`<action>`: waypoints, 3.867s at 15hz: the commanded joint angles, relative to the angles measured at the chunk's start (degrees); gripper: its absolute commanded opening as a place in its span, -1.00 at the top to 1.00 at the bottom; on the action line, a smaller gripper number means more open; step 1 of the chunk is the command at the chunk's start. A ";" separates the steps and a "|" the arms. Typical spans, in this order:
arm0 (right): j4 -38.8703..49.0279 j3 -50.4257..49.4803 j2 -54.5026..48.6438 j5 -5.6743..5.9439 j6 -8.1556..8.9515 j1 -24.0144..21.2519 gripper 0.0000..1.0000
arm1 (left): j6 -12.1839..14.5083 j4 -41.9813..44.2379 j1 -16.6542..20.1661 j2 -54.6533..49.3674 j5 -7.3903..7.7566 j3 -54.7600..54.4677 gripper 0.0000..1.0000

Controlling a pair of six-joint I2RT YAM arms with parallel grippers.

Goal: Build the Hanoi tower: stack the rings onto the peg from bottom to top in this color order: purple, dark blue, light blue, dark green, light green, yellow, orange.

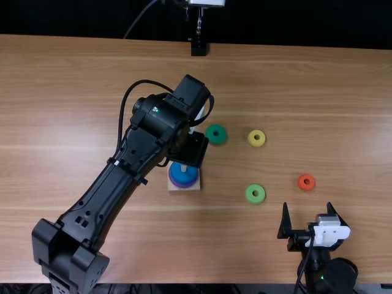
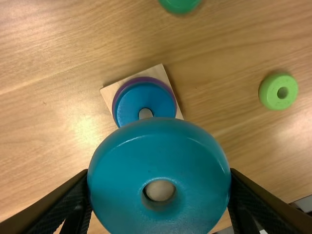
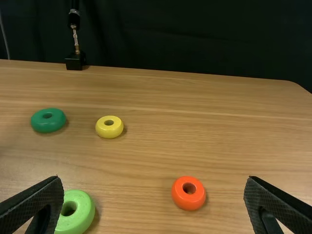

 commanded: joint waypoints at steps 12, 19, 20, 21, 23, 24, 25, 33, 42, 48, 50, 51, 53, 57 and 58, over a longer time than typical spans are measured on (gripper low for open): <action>-3.74 -2.85 -1.06 0.52 -0.18 -0.24 -1.00 | -0.31 -0.16 -0.47 0.48 0.16 -0.74 -1.00; -3.74 -2.85 -1.06 0.52 -0.18 -0.24 -1.00 | -0.21 6.38 4.01 -5.59 -0.57 -2.94 -1.00; -3.74 -2.85 -1.06 0.52 -0.18 -0.24 -1.00 | -0.21 10.07 5.33 -7.87 -0.78 -6.02 -1.00; -3.74 -2.85 -1.06 0.52 -0.18 -0.24 -1.00 | -0.21 14.39 6.92 -10.95 -0.89 -9.53 -1.00; -3.74 -2.85 -1.06 0.52 -0.18 -0.24 -1.00 | -0.10 22.94 11.13 -17.19 -0.78 -18.14 -1.00; -3.74 -2.85 -1.06 0.52 -0.18 -0.24 -1.00 | -0.10 25.57 13.68 -20.88 -0.68 -22.10 -1.00; -3.74 -2.85 -1.06 0.52 -0.18 -0.24 -1.00 | 0.22 27.37 16.50 -24.40 -0.47 -25.35 -1.00; -3.74 -2.85 -1.06 0.52 -0.18 -0.24 -1.00 | 0.53 50.78 30.56 -50.76 -1.42 -58.66 -1.00; -3.74 -2.85 -1.06 0.52 -0.18 -0.24 -1.00 | 14.24 80.21 30.47 -88.64 -1.42 -101.55 -1.00; -3.74 -2.85 -1.06 0.52 -0.18 -0.24 -1.00 | 14.24 79.15 30.12 -107.10 -1.52 -113.24 -1.00; -3.74 -2.85 -1.06 0.52 -0.18 -0.24 -1.00 | 14.35 77.15 29.42 -109.91 -1.63 -114.56 -1.00; -3.74 -2.85 -1.06 0.52 -0.18 -0.24 -1.00 | 14.35 75.25 28.71 -110.70 -2.26 -114.82 -1.00; -3.74 -2.85 -1.06 0.52 -0.18 -0.24 -1.00 | 14.35 71.98 28.62 -112.29 -3.32 -115.00 -1.00; -3.74 -2.85 -1.06 0.52 -0.18 -0.24 -1.00 | 14.45 61.54 28.98 -112.90 -3.42 -115.00 -1.00; -3.74 -2.85 -1.06 0.52 -0.18 -0.24 -1.00 | 14.45 59.64 29.06 -112.90 -3.42 -115.00 -1.00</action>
